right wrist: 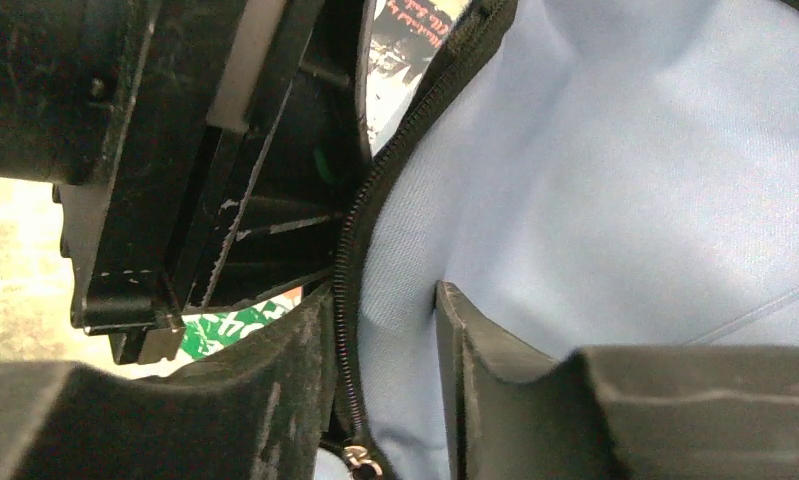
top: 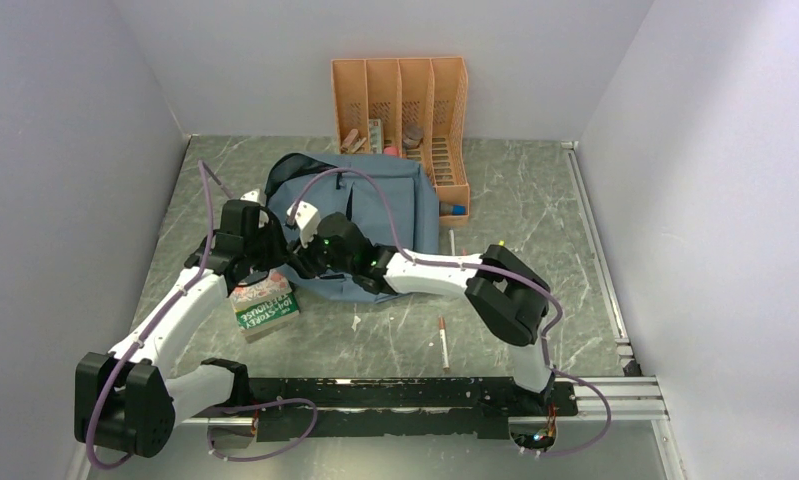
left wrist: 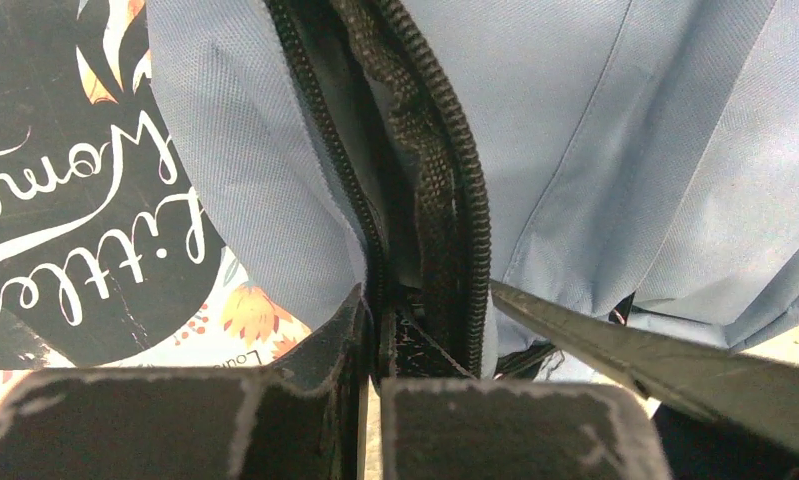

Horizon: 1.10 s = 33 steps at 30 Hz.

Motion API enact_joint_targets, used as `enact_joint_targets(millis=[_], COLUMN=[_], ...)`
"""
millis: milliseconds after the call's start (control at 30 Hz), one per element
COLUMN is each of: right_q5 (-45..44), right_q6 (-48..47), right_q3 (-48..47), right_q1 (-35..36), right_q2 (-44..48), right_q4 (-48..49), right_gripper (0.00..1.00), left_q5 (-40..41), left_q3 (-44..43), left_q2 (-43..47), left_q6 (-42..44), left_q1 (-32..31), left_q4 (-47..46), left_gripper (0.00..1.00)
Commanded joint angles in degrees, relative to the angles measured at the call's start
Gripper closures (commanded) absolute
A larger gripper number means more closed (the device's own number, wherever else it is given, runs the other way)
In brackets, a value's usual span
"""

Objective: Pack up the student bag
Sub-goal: Unzip the student bag at the center of the board.

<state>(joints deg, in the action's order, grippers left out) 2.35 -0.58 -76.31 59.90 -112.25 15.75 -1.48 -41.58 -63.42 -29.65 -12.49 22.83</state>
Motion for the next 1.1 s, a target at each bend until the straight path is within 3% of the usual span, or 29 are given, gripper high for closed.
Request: enact_joint_targets(millis=[0,233,600,767,933,1067], right_q5=[-8.3,-13.4,-21.4,-25.3,-27.3,-24.5], right_q6=[-1.0,3.5,34.4,45.9,53.7,51.7], right_q3=[1.8,8.1,28.1,36.6,41.4,42.2], right_q1=[1.5,1.1,-3.3,-3.5,-3.6,-3.6], right_q2=[0.2,5.5,15.2,17.4,17.1,15.5], right_q4=[-0.2,8.4,22.5,30.6,36.6,40.8], right_gripper=[0.65,1.00,1.00,1.00,1.00,1.00], left_q5=[-1.0,-0.7,-0.2,0.1,0.6,-1.3], left_q3=[-1.0,-1.4,-4.4,-6.8,-11.9,-15.8], left_q2=[0.7,0.4,-1.8,-3.4,-3.2,-2.2], left_q6=[-0.7,-0.9,-1.1,-0.9,-0.3,-0.4], left_q1=[0.2,0.2,0.2,0.2,0.2,0.2], left_q4=[-1.9,-1.8,-2.4,-2.3,-1.5,-3.6], left_gripper=[0.95,0.95,0.94,0.68,0.53,0.44])
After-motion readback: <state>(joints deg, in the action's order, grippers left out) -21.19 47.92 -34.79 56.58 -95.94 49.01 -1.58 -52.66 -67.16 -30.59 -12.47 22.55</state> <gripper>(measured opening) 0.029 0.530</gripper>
